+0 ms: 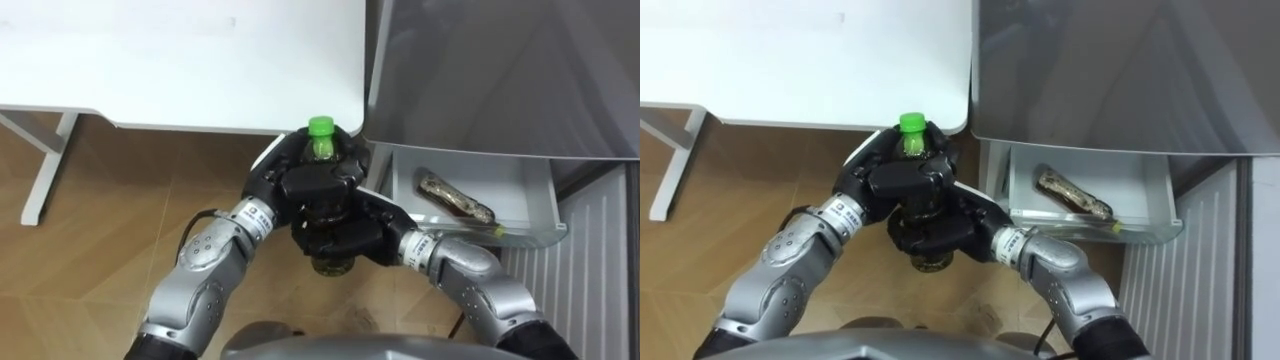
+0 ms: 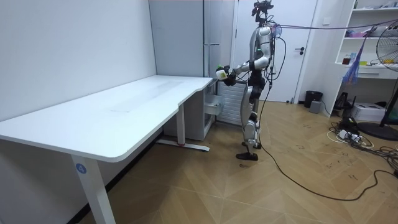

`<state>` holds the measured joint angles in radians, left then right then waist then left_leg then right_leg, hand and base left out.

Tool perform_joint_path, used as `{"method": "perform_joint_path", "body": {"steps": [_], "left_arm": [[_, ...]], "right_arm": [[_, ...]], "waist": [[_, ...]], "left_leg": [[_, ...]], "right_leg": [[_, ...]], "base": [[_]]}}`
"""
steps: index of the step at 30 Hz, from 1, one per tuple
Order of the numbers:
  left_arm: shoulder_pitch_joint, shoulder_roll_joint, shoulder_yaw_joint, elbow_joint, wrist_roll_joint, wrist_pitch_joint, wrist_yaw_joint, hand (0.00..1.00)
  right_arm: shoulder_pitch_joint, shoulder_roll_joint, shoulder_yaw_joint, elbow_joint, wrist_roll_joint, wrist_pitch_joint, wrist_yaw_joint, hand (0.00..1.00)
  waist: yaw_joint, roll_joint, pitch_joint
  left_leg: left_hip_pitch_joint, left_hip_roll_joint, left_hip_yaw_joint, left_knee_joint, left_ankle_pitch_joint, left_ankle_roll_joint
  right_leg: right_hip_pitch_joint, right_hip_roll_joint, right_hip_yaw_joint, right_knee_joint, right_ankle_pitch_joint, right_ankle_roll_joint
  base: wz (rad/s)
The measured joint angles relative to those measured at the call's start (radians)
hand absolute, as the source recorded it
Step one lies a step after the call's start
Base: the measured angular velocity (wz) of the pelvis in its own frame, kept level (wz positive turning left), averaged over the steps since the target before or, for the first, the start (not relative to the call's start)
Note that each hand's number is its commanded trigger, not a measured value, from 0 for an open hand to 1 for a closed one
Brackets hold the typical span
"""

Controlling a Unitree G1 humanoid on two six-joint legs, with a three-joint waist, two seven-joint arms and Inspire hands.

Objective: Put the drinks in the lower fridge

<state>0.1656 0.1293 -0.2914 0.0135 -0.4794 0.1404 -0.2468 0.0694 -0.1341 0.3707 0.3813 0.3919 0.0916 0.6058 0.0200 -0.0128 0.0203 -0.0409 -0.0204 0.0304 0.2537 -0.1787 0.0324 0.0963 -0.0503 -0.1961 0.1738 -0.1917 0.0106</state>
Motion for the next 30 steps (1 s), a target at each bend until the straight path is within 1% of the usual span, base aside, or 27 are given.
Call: {"method": "perform_joint_path", "body": {"steps": [2, 7, 12, 19, 21, 27, 30], "left_arm": [[0.0, 0.001, 0.0, -0.003, -0.002, 0.0, 0.0, 0.0], [0.0, 0.004, 0.008, -0.015, -0.002, -0.001, 0.004, 0.0], [0.0, 0.004, 0.012, -0.035, -0.002, -0.026, 0.004, 0.0], [0.0, 0.004, 0.013, -0.042, -0.002, -0.04, 0.006, 0.0], [0.0, 0.002, 0.012, -0.046, -0.002, -0.064, 0.006, 0.0], [0.0, 0.001, 0.011, -0.068, 0.002, -0.087, 0.02, 0.0], [-0.002, 0.002, 0.011, -0.075, 0.003, -0.113, 0.022, 0.0]], "right_arm": [[0.002, -0.001, 0.0, 0.0, 0.003, -0.007, -0.001, 1.0], [0.01, -0.004, 0.001, 0.0, 0.029, -0.008, -0.002, 1.0], [0.031, -0.018, 0.004, 0.0, 0.037, -0.006, -0.015, 1.0], [0.035, -0.021, 0.014, 0.014, 0.036, -0.003, -0.037, 1.0], [0.035, -0.021, 0.024, 0.022, 0.036, -0.003, -0.05, 1.0], [0.03, -0.022, 0.041, 0.051, 0.035, -0.003, -0.06, 1.0], [0.028, -0.021, 0.042, 0.068, 0.035, -0.003, -0.06, 1.0]], "waist": [[0.0, 0.0, 0.0], [0.001, 0.002, -0.0008], [0.007, 0.003, -0.001], [0.008, 0.004, -0.001], [0.009, 0.004, -0.001], [0.014, 0.002, 0.0002], [0.014, -0.003, 0.0036]], "left_leg": [[0.0, 0.0, 0.001, 0.0, 0.0, 0.0], [0.0, 0.001, 0.001, 0.0, 0.0, 0.0], [0.001, 0.002, 0.004, 0.0, 0.0, 0.0], [0.014, 0.003, 0.009, -0.003, 0.0, 0.0], [0.018, 0.003, 0.01, -0.005, 0.0, 0.0], [0.02, 0.003, 0.01, -0.004, 0.0, 0.0], [0.024, 0.003, 0.009, -0.003, 0.0, 0.0]], "right_leg": [[0.0, 0.0, -0.001, 0.0, 0.0, 0.0], [0.0, 0.0, -0.001, 0.0, 0.0, 0.0], [0.0, 0.0, -0.001, 0.0, 0.0, 0.0], [0.008, 0.001, -0.001, 0.0, 0.0, 0.0], [0.011, 0.001, -0.001, 0.0, 0.0, 0.0], [0.015, 0.001, -0.001, -0.001, 0.0, 0.0], [0.021, 0.001, -0.002, -0.002, 0.0, 0.0]], "base": [[0.0], [0.0], [0.0], [0.0], [0.0], [0.0], [0.0]]}}
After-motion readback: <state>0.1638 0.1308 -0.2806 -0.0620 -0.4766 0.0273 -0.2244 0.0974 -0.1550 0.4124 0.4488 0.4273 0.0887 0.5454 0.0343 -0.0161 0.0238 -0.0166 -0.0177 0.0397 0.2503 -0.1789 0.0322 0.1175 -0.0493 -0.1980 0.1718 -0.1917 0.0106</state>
